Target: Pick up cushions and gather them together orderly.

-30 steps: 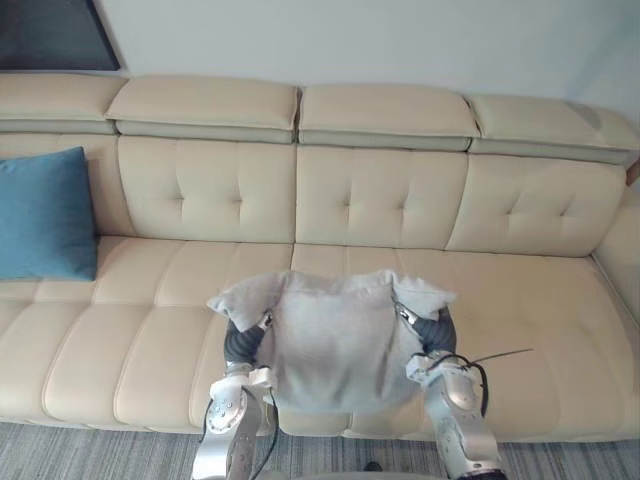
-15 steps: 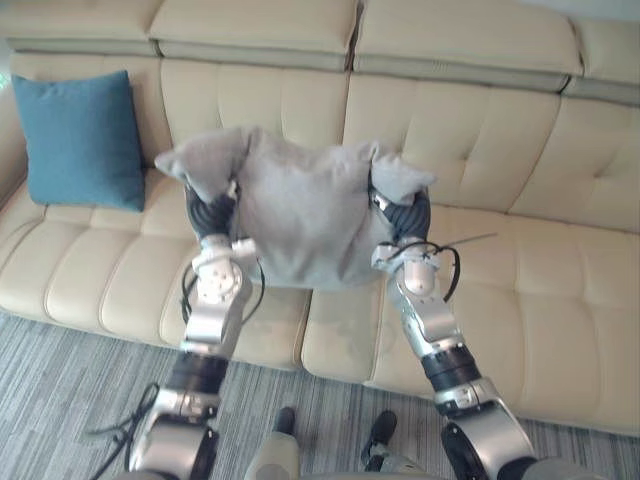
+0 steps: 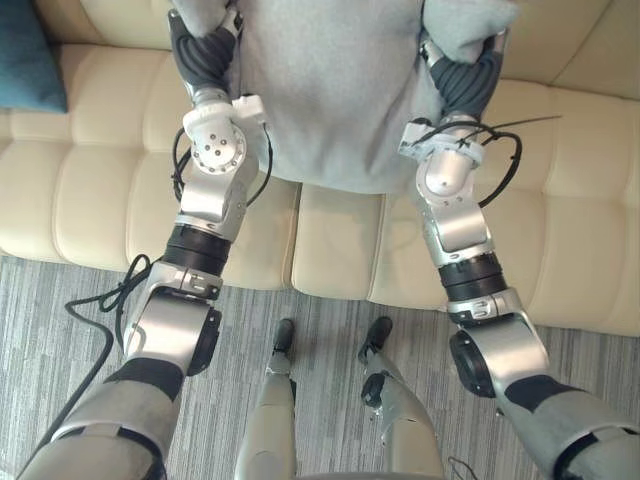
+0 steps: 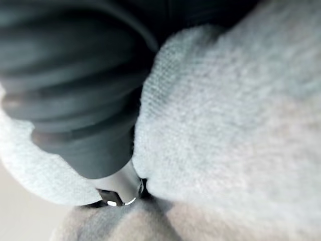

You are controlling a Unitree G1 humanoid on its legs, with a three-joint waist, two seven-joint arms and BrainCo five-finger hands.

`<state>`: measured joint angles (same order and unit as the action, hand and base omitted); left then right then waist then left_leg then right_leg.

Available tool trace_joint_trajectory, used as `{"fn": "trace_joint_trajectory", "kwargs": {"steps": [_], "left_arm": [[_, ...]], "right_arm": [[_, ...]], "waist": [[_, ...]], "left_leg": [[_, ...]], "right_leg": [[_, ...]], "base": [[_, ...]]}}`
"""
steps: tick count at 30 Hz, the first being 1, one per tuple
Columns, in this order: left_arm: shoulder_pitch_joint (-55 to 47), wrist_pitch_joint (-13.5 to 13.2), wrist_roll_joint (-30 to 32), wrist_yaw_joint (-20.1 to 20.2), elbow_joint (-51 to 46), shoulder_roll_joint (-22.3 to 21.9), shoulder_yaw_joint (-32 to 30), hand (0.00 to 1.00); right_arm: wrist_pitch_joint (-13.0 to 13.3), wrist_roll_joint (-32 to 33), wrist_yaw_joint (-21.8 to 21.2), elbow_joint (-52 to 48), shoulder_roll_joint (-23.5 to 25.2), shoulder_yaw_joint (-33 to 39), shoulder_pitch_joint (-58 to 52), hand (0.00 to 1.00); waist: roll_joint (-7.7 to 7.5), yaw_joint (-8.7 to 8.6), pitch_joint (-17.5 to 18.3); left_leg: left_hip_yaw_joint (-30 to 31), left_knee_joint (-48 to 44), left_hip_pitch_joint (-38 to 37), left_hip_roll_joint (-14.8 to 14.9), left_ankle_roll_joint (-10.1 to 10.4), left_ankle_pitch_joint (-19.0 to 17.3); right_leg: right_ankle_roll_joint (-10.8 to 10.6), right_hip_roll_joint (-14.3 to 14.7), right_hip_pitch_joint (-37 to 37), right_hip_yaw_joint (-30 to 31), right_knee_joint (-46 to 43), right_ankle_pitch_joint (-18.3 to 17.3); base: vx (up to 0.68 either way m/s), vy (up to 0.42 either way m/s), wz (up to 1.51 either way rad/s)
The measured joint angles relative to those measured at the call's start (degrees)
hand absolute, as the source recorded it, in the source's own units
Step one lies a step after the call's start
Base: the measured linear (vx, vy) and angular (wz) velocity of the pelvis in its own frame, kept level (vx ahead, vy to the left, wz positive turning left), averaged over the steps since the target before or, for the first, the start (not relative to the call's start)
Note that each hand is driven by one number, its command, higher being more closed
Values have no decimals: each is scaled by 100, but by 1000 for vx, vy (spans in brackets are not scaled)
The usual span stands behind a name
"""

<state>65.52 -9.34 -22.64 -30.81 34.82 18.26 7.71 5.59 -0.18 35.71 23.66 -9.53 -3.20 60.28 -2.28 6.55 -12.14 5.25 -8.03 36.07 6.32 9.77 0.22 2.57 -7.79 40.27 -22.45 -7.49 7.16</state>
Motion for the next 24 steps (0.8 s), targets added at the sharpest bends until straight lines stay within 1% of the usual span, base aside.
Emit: {"fn": "trace_joint_trajectory", "kwargs": {"steps": [3,6,7,8,9,11,12,13,15,17,20,22,23,24], "left_arm": [[173,6,-1,32,258,-68,-2,0],[385,4,0,130,358,-108,-110,0],[442,3,0,138,394,-106,-124,0],[543,4,0,144,494,-100,-197,0],[578,4,0,147,523,-94,-217,0],[605,11,5,266,569,118,-223,0],[605,13,5,296,577,153,-233,0],[628,22,10,409,646,267,-231,0],[681,74,10,537,745,409,-252,0],[779,87,-1,639,769,586,-430,0],[804,86,-242,764,783,806,-619,0],[760,103,-464,867,852,978,-898,0],[737,104,-489,874,846,985,-950,0],[501,106,-608,892,786,1006,-1122,0]], "right_arm": [[-64,1,77,10,-30,219,35,0],[-71,18,95,11,-151,372,162,0],[-74,20,95,13,-172,377,229,0],[-76,25,92,16,-193,428,311,0],[-76,26,90,29,-202,450,339,0],[-75,207,12,331,-287,594,538,0],[-74,270,-21,387,-326,601,570,0],[-64,480,-187,581,-454,664,683,0],[-60,769,-350,917,-636,779,848,0],[-48,1291,-605,1189,-983,903,976,0],[-50,1815,-869,1331,-1279,982,995,0],[-87,2185,-1063,1418,-1524,1040,945,0],[-86,2273,-1099,1409,-1553,1045,919,0],[-88,2463,-1181,1298,-1553,1116,700,0]], "waist": [[6,-24,-168],[11,-35,-332],[13,-35,-335],[13,-43,-335],[13,-45,-335],[13,-48,-335],[13,-49,-335],[13,-49,-336],[11,-56,-339],[10,-57,-345],[6,-60,-348],[5,-71,-384],[5,-71,-384],[7,-73,-386]], "left_leg": [[1,11,116,0,64,59],[-4,33,193,-2,125,144],[-10,49,189,0,142,166],[-14,115,172,-2,184,261],[-14,125,172,-1,177,283],[-28,127,164,6,179,291],[-29,127,162,7,179,291],[-26,127,138,14,179,291],[-24,128,60,17,178,290],[-15,155,-54,17,173,286],[-5,203,-150,17,169,283],[-1,208,-255,19,156,275],[0,209,-268,19,156,275],[3,210,-371,18,155,274]], "right_leg": [[2,3,69,-12,41,1],[32,10,83,-58,128,22],[32,11,82,-58,130,22],[32,-5,80,-56,129,22],[32,-9,80,-56,130,22],[32,9,72,-53,130,22],[32,10,71,-52,130,22],[32,6,54,-49,124,22],[32,-6,-13,-47,116,22],[32,-10,-119,-49,106,22],[31,-10,-189,-50,96,22],[27,-1,-322,-47,135,20],[27,3,-346,-47,157,20],[26,17,-463,-47,192,20]], "base": [[63,2,5],[49,4,10],[56,3,11],[49,2,9],[49,0,8],[45,7,2],[40,13,-1],[35,13,-2],[32,17,-1],[0,0,0],[0,0,0],[0,0,0],[-5,18,4],[0,0,0]]}}
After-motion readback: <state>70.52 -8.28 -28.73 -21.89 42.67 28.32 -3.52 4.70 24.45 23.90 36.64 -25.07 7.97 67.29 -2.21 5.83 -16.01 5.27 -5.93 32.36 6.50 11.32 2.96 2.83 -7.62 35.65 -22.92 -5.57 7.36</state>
